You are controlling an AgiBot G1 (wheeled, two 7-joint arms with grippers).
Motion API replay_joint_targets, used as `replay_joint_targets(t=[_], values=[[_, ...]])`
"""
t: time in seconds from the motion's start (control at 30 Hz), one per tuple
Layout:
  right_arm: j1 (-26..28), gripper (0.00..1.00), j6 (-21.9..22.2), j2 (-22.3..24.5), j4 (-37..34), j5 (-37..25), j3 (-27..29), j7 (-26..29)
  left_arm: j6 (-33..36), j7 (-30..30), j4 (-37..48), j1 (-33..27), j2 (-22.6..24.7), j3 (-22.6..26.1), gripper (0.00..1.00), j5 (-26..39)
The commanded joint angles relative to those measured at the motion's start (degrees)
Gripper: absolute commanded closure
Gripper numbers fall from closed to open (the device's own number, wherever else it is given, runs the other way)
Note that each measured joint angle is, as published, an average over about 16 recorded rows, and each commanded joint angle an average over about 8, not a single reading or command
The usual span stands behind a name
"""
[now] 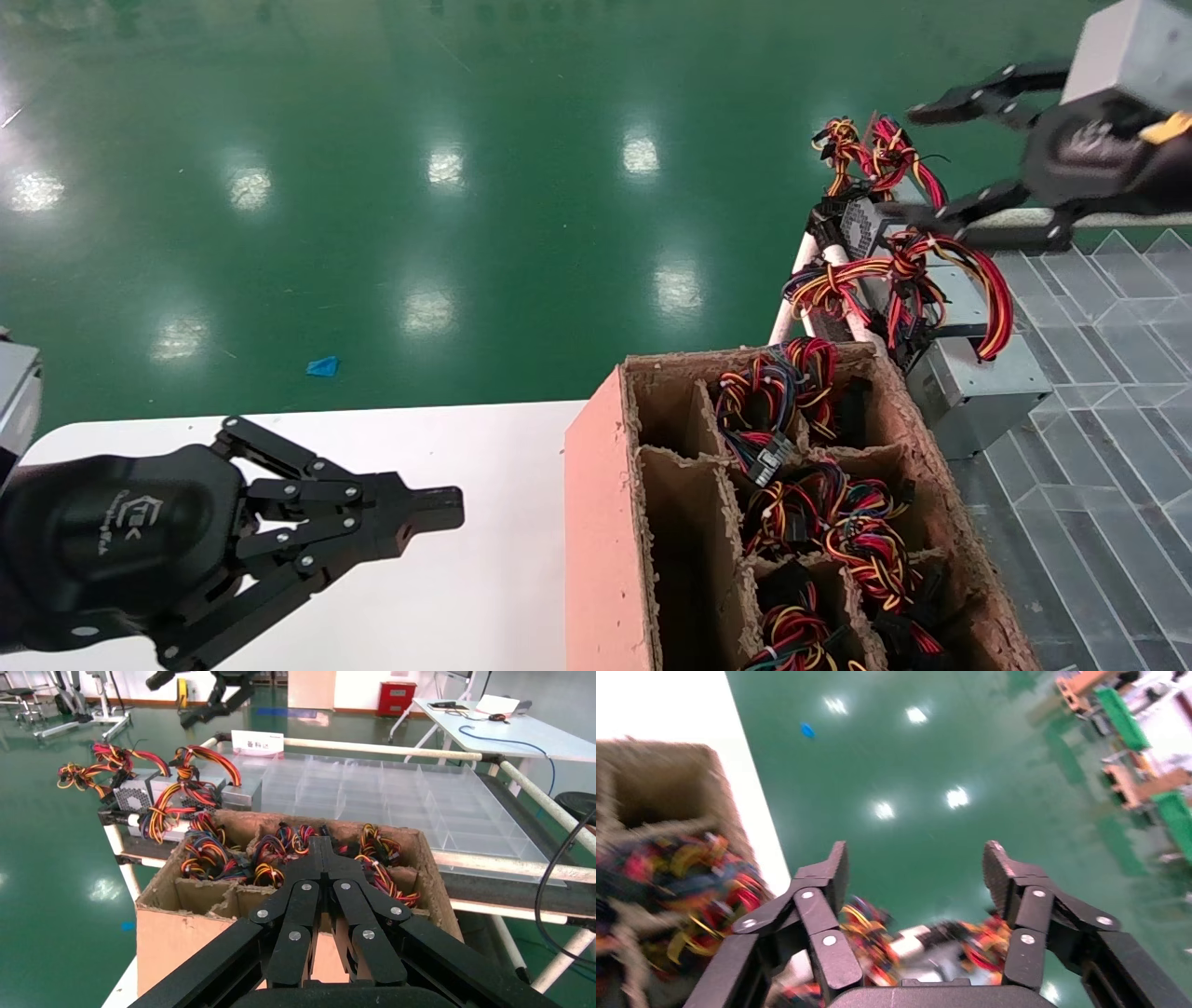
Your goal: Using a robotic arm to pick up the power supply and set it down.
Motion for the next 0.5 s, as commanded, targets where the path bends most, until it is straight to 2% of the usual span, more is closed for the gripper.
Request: replay_joint_targets(t=[0.03, 0.07, 0.1, 0.33, 0.37, 0.5], values=[[-1.9, 0.0, -0.5, -0.1, 1.0, 0.5, 1.7, 0.7, 0.0, 0.0, 0.0, 0.0, 0.0, 0.0, 1.0, 0.0], [-2.9, 0.0, -0.8, -0.1, 1.5, 0.8, 2.6, 1.2, 0.0, 0.0, 0.0, 0.0, 0.0, 0.0, 1.0, 0.0], [-4.0, 0.0, -1.2, -0.1, 2.0, 1.1, 3.5, 1.6, 0.0, 0.0, 0.0, 0.0, 0.0, 0.0, 0.96, 0.0], [-11.2, 0.0, -3.2, -0.2, 5.6, 3.2, 9.7, 4.4, 0.0, 0.0, 0.0, 0.0, 0.0, 0.0, 0.08, 0.0], [-12.2, 0.0, -3.5, -0.3, 6.1, 3.5, 10.6, 4.8, 0.0, 0.0, 0.0, 0.0, 0.0, 0.0, 0.0, 0.0], [-16.4, 0.0, -4.7, -0.3, 8.2, 4.8, 14.3, 6.4, 0.0, 0.0, 0.0, 0.0, 0.0, 0.0, 0.0, 0.0]])
